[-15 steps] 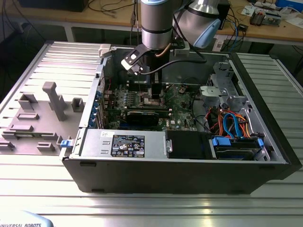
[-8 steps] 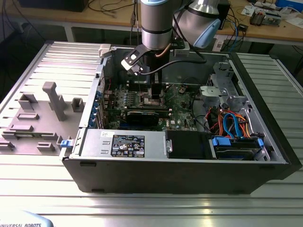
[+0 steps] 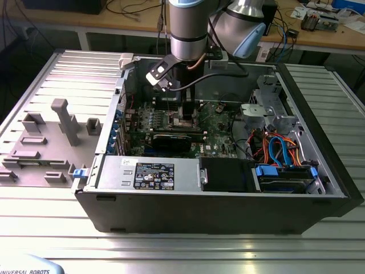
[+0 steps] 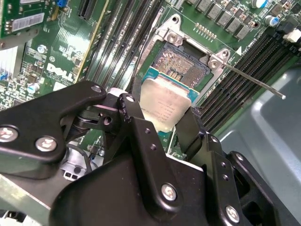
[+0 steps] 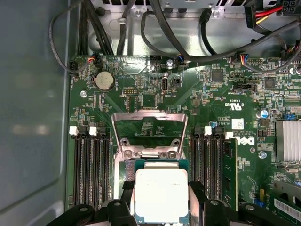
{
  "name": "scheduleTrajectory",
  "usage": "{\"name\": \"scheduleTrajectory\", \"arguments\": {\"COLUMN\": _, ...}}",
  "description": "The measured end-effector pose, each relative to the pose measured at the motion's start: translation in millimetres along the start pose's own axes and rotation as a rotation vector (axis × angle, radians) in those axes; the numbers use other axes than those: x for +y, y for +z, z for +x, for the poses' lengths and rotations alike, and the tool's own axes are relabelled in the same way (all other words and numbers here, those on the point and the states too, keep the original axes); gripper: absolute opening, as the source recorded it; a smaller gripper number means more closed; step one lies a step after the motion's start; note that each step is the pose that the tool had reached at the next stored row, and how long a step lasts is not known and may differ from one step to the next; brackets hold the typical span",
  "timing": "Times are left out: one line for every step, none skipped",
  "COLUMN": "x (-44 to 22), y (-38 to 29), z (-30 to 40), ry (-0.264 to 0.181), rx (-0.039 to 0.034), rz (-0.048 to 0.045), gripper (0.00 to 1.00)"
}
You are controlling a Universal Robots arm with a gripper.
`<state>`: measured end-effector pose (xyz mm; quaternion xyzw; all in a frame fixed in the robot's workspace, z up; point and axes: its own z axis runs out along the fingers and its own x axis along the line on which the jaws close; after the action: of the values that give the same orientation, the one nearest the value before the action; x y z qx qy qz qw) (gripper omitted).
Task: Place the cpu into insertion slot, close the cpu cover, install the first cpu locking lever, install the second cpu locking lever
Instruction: 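Place the cpu into insertion slot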
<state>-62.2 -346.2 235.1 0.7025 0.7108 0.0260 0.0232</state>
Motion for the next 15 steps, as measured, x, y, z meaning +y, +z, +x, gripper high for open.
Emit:
{"name": "scheduleTrajectory", "arguments": {"x": -0.4, "y": 3.2, "z": 1.1, "ry": 0.001, "rx": -0.0002, "rz": 0.0000, "gripper": 0.54}}
{"name": "scheduleTrajectory", "arguments": {"x": -1.1, "y": 5.1, "z": 2.3, "ry": 0.002, "rx": -0.0005, "rz": 0.0000, "gripper": 0.54}}
{"name": "scheduleTrajectory", "arguments": {"x": -2.0, "y": 6.4, "z": 3.3, "ry": 0.002, "rx": -0.0005, "rz": 0.0000, "gripper": 0.54}}
{"name": "scheduleTrajectory", "arguments": {"x": -3.1, "y": 7.4, "z": 4.0, "ry": 0.003, "rx": -0.0004, "rz": -0.0001, "gripper": 0.54}}
{"name": "scheduleTrajectory", "arguments": {"x": -4.2, "y": 9.0, "z": 5.0, "ry": 0.003, "rx": -0.0006, "rz": 0.0000, "gripper": 0.54}}
{"name": "scheduleTrajectory", "arguments": {"x": -5.0, "y": 10.2, "z": 5.7, "ry": 0.003, "rx": -0.0006, "rz": 0.0000, "gripper": 0.54}}
{"name": "scheduleTrajectory", "arguments": {"x": -6.1, "y": 12.3, "z": 6.4, "ry": 0.003, "rx": -0.0006, "rz": 0.0001, "gripper": 0.54}}
{"name": "scheduleTrajectory", "arguments": {"x": -6.7, "y": 13.9, "z": 6.9, "ry": 0.003, "rx": -0.0006, "rz": 0.0000, "gripper": 0.54}}
{"name": "scheduleTrajectory", "arguments": {"x": -7.2, "y": 15.8, "z": 7.3, "ry": 0.004, "rx": -0.0005, "rz": 0.0000, "gripper": 0.54}}
{"name": "scheduleTrajectory", "arguments": {"x": -7.8, "y": 18.3, "z": 7.6, "ry": 0.004, "rx": -0.0005, "rz": 0.0000, "gripper": 0.54}}
{"name": "scheduleTrajectory", "arguments": {"x": -8.1, "y": 20.1, "z": 7.7, "ry": 0.004, "rx": -0.0006, "rz": 0.0000, "gripper": 0.54}}
{"name": "scheduleTrajectory", "arguments": {"x": -8.5, "y": 22.3, "z": 7.8, "ry": 0.004, "rx": -0.0005, "rz": -0.0001, "gripper": 0.54}}
{"name": "scheduleTrajectory", "arguments": {"x": -8.9, "y": 23.9, "z": 7.8, "ry": 0.004, "rx": -0.0006, "rz": 0.0000, "gripper": 0.54}}
{"name": "scheduleTrajectory", "arguments": {"x": -9.6, "y": 25.3, "z": 7.8, "ry": 0.004, "rx": -0.0005, "rz": 0.0000, "gripper": 0.54}}
{"name": "scheduleTrajectory", "arguments": {"x": -10.1, "y": 25.9, "z": 7.8, "ry": 0.004, "rx": -0.0004, "rz": 0.0000, "gripper": 0.54}}
